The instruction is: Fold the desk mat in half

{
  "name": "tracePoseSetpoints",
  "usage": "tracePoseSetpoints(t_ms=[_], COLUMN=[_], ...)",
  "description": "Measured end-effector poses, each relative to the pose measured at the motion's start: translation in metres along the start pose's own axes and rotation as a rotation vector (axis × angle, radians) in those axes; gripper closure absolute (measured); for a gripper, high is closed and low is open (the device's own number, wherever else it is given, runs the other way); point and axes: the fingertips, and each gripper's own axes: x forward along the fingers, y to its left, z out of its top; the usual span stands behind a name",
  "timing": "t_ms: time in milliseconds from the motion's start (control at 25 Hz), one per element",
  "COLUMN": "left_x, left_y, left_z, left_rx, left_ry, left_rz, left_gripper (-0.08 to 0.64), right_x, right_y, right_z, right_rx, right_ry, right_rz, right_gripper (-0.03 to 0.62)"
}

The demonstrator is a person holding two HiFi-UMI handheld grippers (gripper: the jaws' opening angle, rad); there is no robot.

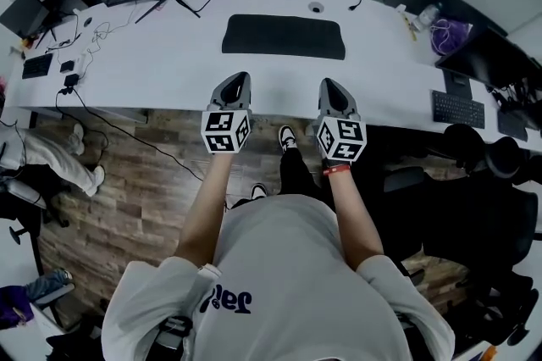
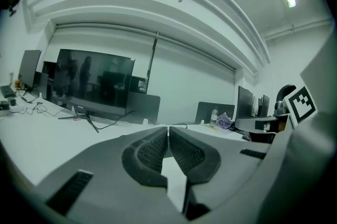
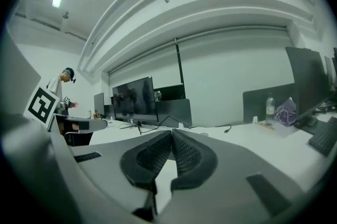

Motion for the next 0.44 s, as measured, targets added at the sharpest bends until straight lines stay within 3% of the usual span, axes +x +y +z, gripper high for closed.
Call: tracePoseSetpoints(t_ms=[240,440], left_x=[-0.017,-0.034], left_y=[-0.007,-0.002], left_z=[-0.02,-0.102], left_rx=[0.013,-0.029], left_ry=[0.017,0.2], left_rz=[0.007,-0.021], left_gripper=[0.531,0.531], right_x=[-0.018,-0.019], right_y=[0.007,0.013], right_z=[-0.017,-0.064], right_rx=[-0.035,-0.029], right_ry=[0.02,0.114], right_rz=[-0.011,-0.028], right_gripper=[0.591,0.591])
